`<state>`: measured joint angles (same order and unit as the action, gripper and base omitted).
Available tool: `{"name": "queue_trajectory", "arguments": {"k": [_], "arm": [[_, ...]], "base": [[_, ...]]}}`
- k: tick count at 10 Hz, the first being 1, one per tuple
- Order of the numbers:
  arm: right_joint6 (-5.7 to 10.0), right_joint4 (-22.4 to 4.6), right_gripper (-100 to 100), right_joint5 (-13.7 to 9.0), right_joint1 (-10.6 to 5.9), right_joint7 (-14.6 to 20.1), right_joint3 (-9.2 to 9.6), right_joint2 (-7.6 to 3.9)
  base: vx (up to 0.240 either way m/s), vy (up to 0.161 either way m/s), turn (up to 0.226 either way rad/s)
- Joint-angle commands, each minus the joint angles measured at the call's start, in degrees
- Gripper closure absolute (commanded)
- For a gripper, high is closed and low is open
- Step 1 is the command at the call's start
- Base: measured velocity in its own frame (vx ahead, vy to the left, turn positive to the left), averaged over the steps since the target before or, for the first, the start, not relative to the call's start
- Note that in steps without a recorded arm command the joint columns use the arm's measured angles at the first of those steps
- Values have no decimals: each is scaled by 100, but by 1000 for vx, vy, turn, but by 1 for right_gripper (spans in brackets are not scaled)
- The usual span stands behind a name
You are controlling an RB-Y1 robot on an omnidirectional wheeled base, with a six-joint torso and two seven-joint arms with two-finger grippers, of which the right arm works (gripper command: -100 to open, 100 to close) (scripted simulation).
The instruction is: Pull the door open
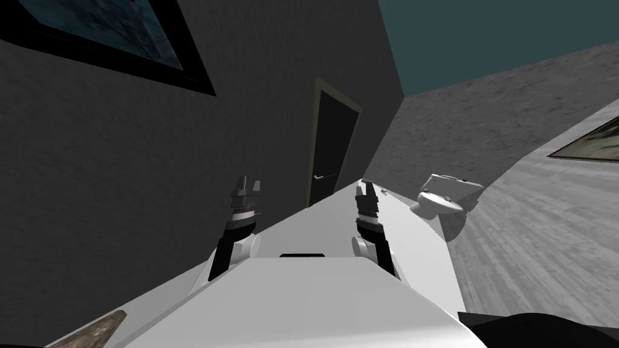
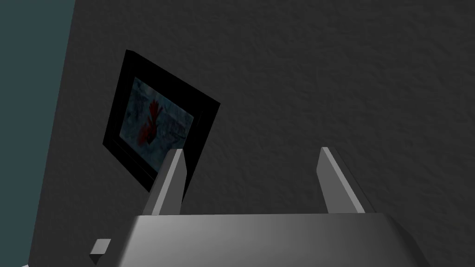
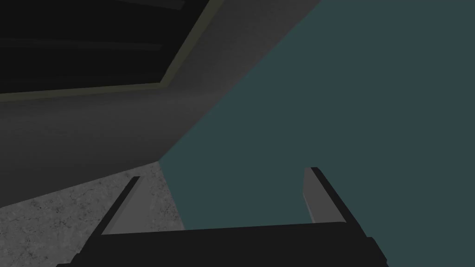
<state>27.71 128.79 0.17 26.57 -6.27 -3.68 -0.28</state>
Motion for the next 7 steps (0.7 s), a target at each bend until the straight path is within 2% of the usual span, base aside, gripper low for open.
{"name": "queue_trajectory", "arguments": {"k": [1,4,7], "arm": [[51,-199,-100,6,-59,54,9,-48],[127,-493,-100,16,-147,135,22,-114],[232,-904,-100,29,-270,247,41,-201]], "base": [[45,-14,75],[80,-28,66],[85,-35,75]]}}
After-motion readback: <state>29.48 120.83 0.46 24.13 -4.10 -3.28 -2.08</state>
